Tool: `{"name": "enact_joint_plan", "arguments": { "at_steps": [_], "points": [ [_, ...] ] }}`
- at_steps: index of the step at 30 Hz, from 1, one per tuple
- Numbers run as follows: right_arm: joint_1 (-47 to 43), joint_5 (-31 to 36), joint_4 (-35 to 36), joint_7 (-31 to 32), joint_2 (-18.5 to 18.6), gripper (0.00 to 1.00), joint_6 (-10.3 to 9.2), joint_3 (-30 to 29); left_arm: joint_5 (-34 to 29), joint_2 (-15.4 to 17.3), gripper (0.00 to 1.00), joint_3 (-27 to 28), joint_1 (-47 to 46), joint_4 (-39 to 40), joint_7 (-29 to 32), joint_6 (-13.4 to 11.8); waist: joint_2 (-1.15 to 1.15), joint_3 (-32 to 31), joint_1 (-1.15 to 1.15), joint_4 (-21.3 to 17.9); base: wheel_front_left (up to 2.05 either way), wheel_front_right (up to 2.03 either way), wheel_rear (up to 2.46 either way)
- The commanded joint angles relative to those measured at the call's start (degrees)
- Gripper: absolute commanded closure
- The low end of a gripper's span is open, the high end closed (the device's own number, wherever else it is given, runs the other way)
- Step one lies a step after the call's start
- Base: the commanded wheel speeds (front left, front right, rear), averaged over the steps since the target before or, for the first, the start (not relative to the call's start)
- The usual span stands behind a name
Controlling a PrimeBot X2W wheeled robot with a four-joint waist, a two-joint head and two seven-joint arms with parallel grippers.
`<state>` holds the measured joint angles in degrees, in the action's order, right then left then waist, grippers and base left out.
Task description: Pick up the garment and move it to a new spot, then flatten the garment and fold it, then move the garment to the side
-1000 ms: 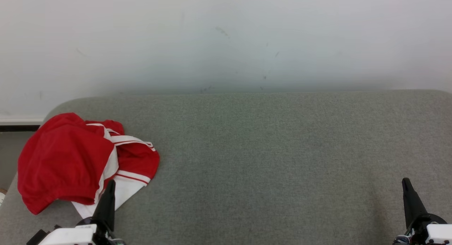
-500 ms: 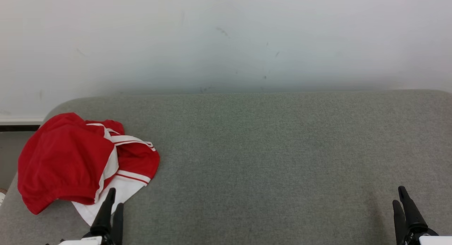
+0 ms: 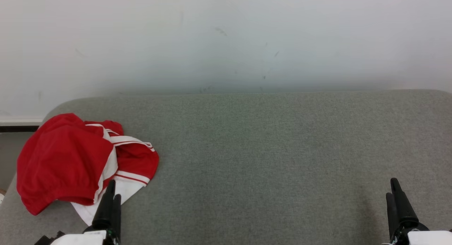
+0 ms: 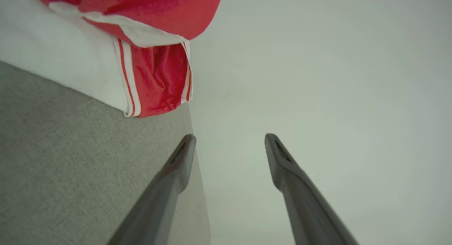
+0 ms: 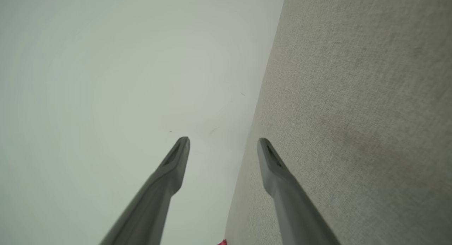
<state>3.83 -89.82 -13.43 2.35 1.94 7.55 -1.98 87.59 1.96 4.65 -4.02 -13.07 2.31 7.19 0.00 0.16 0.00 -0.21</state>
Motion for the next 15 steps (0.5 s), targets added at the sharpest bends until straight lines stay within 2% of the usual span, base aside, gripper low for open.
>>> {"name": "enact_joint_plan", "arguments": {
  "at_steps": [1, 6, 15],
  "points": [
    [1.43, 1.07, 1.55, -0.67, 0.51, 0.00, -0.02, 0.53, -1.66, 0.44, 0.00, -0.12, -1.25, 1.45, -0.66, 0.11, 0.00, -0.01, 0.00, -0.05, 0.00, 0.00, 0.00],
    [1.45, 3.79, 2.82, -1.92, 0.56, 0.00, -0.03, 1.70, -6.41, 0.50, 0.00, -0.27, -1.13, 2.28, -1.91, 0.13, 0.00, -0.04, 0.00, -0.22, 0.00, 0.00, 0.00],
    [1.47, 12.17, 4.67, -3.97, 0.65, 0.00, -0.04, 3.07, -18.94, 0.59, 0.00, -0.64, -1.03, 3.92, -3.96, -0.23, 0.00, -0.02, 0.00, -0.52, 0.00, 0.00, 0.00]
  ]
}}
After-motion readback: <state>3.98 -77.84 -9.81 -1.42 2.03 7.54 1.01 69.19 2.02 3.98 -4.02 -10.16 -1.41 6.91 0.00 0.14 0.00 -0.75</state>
